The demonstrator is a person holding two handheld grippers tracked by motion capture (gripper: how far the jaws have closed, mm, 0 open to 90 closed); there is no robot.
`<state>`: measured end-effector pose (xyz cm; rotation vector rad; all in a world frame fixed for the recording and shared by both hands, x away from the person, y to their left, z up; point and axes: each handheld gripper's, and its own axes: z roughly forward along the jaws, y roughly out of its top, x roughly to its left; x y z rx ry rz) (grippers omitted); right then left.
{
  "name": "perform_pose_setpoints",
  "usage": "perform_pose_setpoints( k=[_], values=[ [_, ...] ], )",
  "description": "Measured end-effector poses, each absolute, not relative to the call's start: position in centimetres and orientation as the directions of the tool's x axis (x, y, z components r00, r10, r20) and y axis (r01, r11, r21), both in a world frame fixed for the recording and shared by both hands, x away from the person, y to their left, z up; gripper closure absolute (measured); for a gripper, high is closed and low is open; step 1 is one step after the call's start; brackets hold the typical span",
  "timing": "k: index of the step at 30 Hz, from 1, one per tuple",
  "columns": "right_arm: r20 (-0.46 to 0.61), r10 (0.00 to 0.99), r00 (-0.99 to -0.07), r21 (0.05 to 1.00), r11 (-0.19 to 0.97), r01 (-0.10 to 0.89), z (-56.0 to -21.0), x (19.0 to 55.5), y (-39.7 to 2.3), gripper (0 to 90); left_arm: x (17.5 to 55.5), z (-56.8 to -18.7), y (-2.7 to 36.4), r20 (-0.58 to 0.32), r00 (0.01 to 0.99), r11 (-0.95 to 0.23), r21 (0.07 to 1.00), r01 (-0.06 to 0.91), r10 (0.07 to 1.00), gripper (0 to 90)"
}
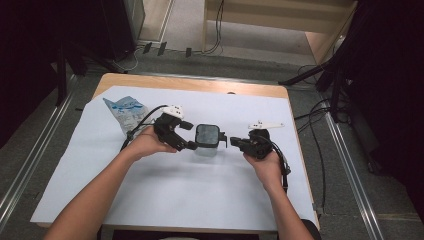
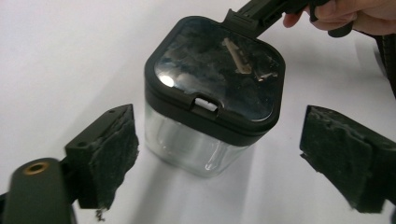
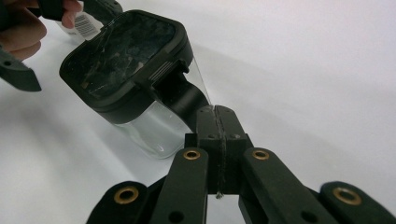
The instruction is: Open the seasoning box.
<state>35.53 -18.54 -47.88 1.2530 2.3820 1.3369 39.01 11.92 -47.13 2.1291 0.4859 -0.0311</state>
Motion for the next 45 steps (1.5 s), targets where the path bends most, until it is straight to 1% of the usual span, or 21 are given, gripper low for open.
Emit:
perform_pose_setpoints(
  k=[2,5,8,10,13,21,27,29,37,45],
  values=[
    [0.264,0.719,-0.643,0.758,0.257,0.599,-47.8,35.5,-18.4,90.0,39.2,-47.3,11.9,-0.204,0.922,-0.491,0.797,0.352,0.330,9.1],
    [0.268,0.721,-0.639,0.752,0.258,0.607,-47.9,35.6,-18.2,90.0,39.5,-47.9,11.9,-0.229,0.919,-0.490,0.791,0.367,0.320,8.2],
    [0.269,0.717,-0.643,0.746,0.266,0.610,-48.1,35.6,-18.1,90.0,39.6,-48.3,11.7,-0.214,0.923,-0.501,0.789,0.356,0.319,7.6],
    [0.268,0.716,-0.644,0.748,0.267,0.608,-48.2,35.7,-17.9,90.0,39.8,-48.5,11.6,-0.220,0.922,-0.502,0.785,0.362,0.320,7.7],
    [0.269,0.716,-0.644,0.747,0.268,0.609,-48.3,35.7,-17.9,90.0,40.0,-48.5,11.2,-0.190,0.931,-0.546,0.766,0.339,0.312,7.8],
    [0.275,0.719,-0.639,0.745,0.260,0.614,-48.3,35.6,-17.9,90.0,40.3,-48.7,10.5,-0.191,0.934,-0.559,0.757,0.337,0.303,9.2],
    [0.277,0.722,-0.634,0.744,0.256,0.617,-48.3,35.6,-17.8,90.0,40.3,-48.9,10.0,-0.188,0.943,-0.551,0.773,0.315,0.277,12.9],
    [0.277,0.723,-0.633,0.744,0.256,0.618,-48.3,35.6,-17.8,90.0,40.2,-48.9,9.9,-0.186,0.940,-0.543,0.776,0.320,0.287,12.3],
    [0.279,0.723,-0.632,0.743,0.254,0.619,-48.3,35.7,-17.9,90.0,40.2,-48.8,9.9,-0.175,0.943,-0.553,0.773,0.309,0.282,12.4],
    [0.281,0.725,-0.629,0.742,0.252,0.621,-48.4,35.7,-17.8,90.0,40.1,-48.4,10.3,-0.176,0.943,-0.538,0.785,0.307,0.282,13.5]
  ],
)
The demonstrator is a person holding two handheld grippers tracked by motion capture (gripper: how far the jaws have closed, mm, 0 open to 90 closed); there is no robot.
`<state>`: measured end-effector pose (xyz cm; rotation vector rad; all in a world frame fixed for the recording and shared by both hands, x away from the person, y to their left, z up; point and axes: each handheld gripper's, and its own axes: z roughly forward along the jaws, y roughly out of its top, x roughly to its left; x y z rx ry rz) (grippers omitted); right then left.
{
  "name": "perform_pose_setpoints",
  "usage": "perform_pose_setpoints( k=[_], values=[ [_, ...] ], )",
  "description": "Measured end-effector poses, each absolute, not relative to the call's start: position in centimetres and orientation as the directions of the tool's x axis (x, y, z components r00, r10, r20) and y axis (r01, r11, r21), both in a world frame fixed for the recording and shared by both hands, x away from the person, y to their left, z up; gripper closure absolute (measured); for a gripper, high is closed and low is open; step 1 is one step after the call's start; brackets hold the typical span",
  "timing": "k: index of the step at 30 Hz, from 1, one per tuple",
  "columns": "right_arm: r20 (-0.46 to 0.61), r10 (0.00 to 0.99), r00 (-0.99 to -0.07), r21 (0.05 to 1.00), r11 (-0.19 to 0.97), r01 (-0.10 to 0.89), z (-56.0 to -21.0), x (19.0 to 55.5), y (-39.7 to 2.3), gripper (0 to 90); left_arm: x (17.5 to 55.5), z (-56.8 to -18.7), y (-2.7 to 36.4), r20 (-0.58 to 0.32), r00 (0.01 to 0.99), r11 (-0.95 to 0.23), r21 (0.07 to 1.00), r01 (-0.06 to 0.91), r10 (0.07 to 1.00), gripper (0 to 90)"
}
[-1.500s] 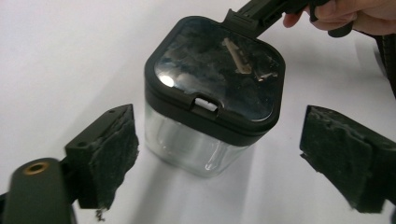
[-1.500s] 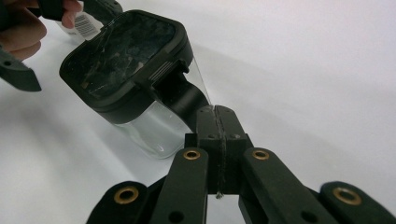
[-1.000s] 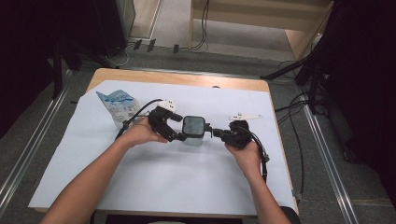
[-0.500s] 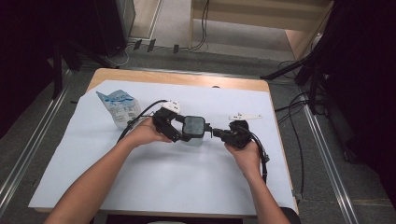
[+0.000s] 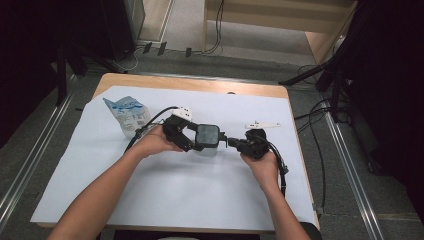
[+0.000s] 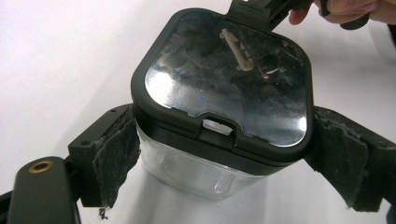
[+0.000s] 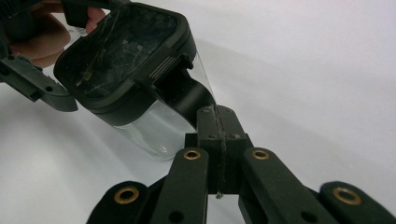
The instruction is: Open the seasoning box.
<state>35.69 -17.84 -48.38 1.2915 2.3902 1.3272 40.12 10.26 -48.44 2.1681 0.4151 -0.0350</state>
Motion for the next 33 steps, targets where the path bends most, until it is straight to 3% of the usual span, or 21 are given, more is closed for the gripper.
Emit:
perform_pose_setpoints(
  k=[24,33],
  values=[
    [0.285,0.719,-0.634,0.742,0.254,0.621,-48.3,35.7,-17.9,90.0,39.8,-47.2,11.3,-0.179,0.942,-0.526,0.792,0.310,0.285,18.4],
    [0.294,0.719,-0.630,0.738,0.248,0.628,-48.2,35.7,-17.9,90.0,39.5,-46.4,12.0,-0.170,0.947,-0.521,0.801,0.294,0.272,26.6]
  ],
)
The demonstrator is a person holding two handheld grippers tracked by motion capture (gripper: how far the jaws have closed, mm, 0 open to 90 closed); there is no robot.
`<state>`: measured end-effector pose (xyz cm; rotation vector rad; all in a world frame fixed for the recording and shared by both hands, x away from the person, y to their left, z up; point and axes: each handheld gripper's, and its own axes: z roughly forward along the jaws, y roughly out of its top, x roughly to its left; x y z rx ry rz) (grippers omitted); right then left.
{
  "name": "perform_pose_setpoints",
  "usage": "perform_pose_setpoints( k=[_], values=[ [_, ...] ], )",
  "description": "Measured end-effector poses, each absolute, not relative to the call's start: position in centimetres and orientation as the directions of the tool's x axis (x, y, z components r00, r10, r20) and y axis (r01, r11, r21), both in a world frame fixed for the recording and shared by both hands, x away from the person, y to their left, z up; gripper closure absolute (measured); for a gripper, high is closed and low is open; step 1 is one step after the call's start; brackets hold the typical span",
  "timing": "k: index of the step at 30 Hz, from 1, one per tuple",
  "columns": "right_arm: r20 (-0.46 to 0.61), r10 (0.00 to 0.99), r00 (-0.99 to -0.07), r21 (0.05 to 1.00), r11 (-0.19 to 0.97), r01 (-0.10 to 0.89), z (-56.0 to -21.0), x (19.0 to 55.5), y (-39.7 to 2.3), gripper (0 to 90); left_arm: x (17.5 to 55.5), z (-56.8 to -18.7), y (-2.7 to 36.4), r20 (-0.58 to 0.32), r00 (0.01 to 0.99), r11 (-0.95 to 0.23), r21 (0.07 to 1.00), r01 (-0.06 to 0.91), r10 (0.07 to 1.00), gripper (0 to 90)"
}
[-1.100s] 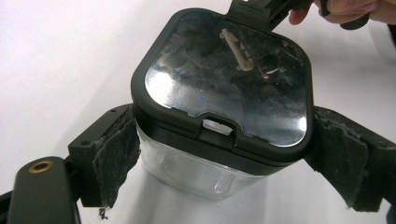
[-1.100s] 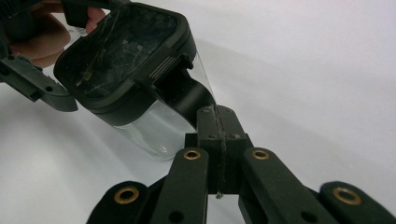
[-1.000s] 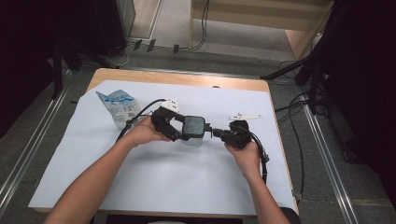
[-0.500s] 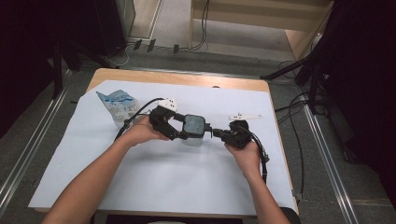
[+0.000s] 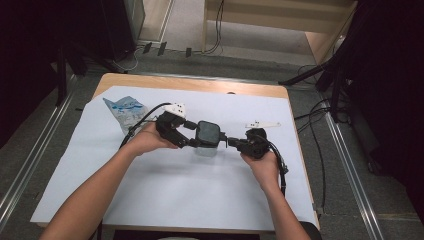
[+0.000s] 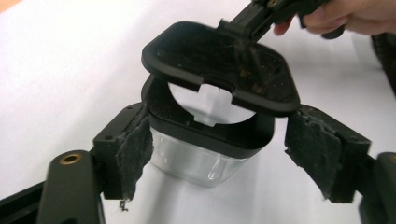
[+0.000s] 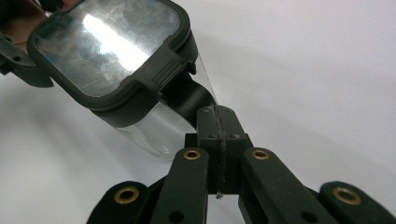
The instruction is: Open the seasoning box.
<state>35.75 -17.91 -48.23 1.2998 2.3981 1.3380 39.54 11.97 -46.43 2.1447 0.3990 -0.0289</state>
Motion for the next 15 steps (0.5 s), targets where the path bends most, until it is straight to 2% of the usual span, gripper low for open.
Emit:
perform_pose_setpoints(
  k=[2,6,11,15],
  values=[
    [0.294,0.719,-0.630,0.738,0.248,0.628,-48.2,35.7,-17.9,90.0,39.6,-46.3,12.1,-0.173,0.945,-0.512,0.806,0.298,0.278,33.3],
    [0.290,0.717,-0.634,0.741,0.251,0.622,-48.3,35.8,-17.9,90.0,39.7,-46.1,12.2,-0.172,0.941,-0.516,0.800,0.305,0.291,38.0],
    [0.289,0.717,-0.634,0.741,0.253,0.623,-48.2,35.8,-17.9,90.0,40.0,-45.5,12.2,-0.206,0.936,-0.509,0.795,0.330,0.286,54.8],
    [0.291,0.718,-0.632,0.739,0.251,0.625,-48.2,35.8,-17.9,90.0,40.2,-45.1,12.0,-0.226,0.932,-0.512,0.786,0.346,0.282,63.7]
  ],
)
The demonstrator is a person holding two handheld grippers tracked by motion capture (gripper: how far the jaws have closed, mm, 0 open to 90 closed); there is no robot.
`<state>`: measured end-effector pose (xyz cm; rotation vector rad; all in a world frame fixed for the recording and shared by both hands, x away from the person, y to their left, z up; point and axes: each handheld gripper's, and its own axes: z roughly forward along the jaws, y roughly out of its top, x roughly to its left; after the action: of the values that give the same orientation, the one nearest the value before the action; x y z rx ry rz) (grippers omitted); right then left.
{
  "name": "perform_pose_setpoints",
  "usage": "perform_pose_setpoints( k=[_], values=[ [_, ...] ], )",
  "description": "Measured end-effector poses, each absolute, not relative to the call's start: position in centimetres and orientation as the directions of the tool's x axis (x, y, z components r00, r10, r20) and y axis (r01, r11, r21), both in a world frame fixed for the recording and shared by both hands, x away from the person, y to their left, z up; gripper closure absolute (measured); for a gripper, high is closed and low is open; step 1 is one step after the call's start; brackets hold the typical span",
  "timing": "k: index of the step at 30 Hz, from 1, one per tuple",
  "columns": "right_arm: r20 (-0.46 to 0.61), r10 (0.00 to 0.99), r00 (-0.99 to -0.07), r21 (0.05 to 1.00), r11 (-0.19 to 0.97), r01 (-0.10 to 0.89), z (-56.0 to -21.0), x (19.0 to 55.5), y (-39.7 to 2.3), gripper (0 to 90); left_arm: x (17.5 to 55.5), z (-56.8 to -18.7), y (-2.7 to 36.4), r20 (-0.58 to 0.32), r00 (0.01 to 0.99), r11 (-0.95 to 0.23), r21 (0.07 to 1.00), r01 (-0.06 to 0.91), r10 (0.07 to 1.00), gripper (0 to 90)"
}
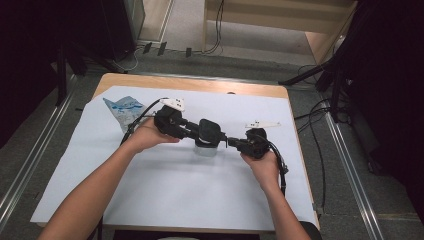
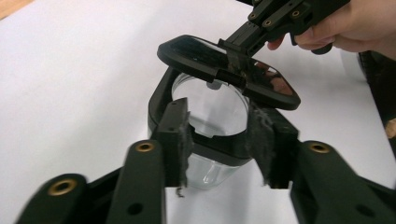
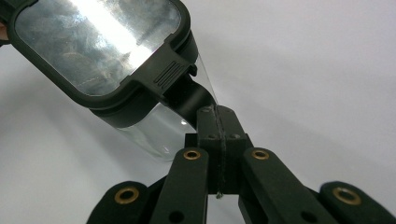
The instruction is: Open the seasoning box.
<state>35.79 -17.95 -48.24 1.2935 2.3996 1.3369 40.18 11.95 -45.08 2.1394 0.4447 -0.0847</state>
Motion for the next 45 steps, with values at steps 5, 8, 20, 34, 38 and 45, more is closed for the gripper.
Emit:
perform_pose_setpoints(
  k=[5,8,20,34,38,45],
  values=[
    [0.290,0.718,-0.633,0.739,0.252,0.625,-48.3,35.8,-18.0,90.0,40.1,-44.5,11.4,-0.235,0.931,-0.522,0.776,0.353,0.280,73.5],
    [0.296,0.718,-0.629,0.737,0.247,0.629,-48.2,35.7,-17.9,90.0,40.1,-44.2,11.1,-0.247,0.926,-0.513,0.777,0.366,0.287,78.4],
    [0.298,0.720,-0.627,0.738,0.243,0.629,-48.3,35.7,-17.9,90.0,40.3,-42.7,8.9,-0.262,0.926,-0.497,0.786,0.368,0.272,85.8],
    [0.298,0.722,-0.625,0.743,0.235,0.627,-48.4,35.6,-17.9,90.0,40.5,-42.2,6.5,-0.284,0.918,-0.497,0.776,0.389,0.276,85.7],
    [0.295,0.728,-0.619,0.743,0.232,0.628,-48.4,35.5,-17.9,90.0,40.6,-42.2,5.9,-0.281,0.920,-0.508,0.770,0.387,0.275,85.5],
    [0.290,0.734,-0.615,0.749,0.226,0.623,-48.5,35.3,-17.8,90.0,40.6,-42.4,4.9,-0.282,0.918,-0.514,0.764,0.390,0.277,85.5]
  ],
)
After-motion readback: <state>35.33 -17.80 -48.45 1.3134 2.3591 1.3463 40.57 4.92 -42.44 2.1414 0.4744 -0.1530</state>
